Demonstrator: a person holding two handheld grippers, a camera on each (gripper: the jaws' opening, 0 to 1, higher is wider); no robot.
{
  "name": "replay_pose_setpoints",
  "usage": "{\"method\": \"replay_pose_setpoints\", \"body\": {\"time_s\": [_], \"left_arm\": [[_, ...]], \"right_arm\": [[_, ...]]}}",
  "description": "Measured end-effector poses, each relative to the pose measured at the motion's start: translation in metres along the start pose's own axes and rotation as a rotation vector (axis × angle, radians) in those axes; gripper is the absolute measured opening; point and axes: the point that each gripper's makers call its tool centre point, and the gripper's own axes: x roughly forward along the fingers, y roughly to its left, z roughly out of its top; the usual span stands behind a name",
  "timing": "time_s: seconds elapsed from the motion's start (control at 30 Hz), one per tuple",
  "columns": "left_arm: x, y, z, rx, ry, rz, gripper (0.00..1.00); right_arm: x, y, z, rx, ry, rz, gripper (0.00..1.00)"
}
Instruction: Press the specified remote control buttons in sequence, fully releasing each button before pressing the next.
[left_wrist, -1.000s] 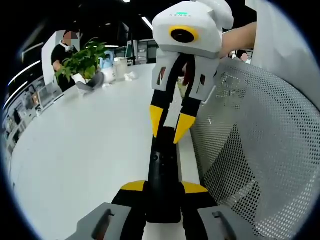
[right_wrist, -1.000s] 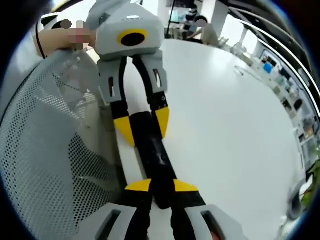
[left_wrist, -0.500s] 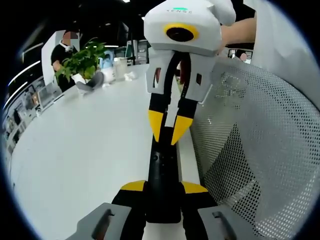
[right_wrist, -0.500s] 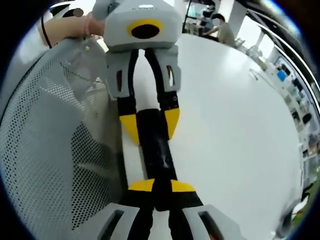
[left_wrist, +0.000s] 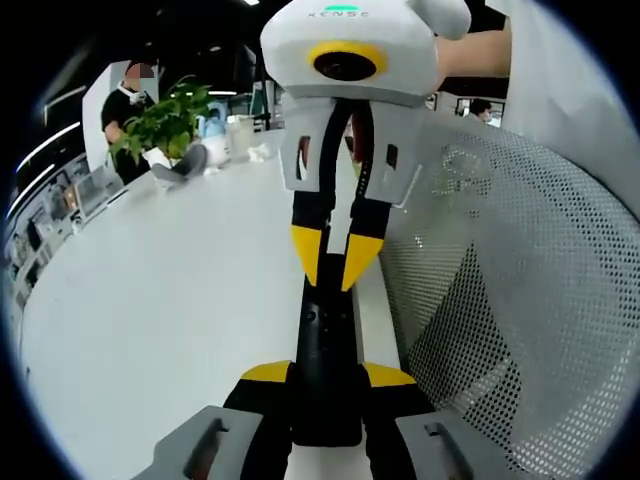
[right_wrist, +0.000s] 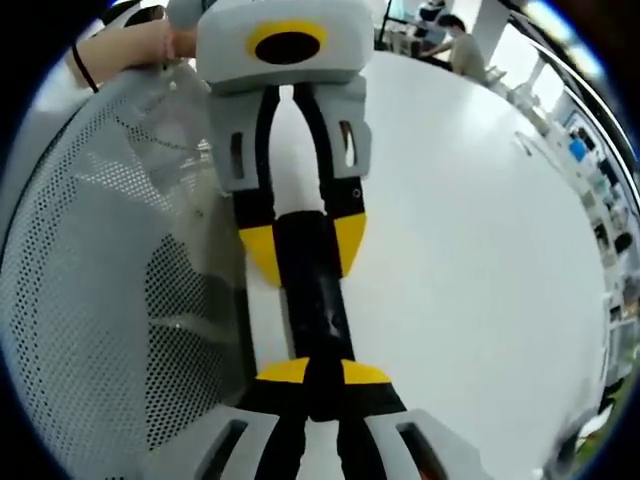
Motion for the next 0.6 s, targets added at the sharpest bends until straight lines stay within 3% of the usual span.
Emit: {"method": "replay_pose_setpoints", "body": {"time_s": [0.23, 0.6], "left_arm": [[0.0001, 0.0001, -0.0002, -0.002, -0.003, 0.001, 0.25], [-0.0003, 0.0006, -0.0002, -0.006, -0.013, 0.001, 0.25]], "right_arm": [[-0.0023, 0.0009, -0.0004, 0.034, -0.114, -0.065, 0.07], [-0.0027, -0.0020, 0.0013, 0.088, -0.163, -0.045, 0.07]]}}
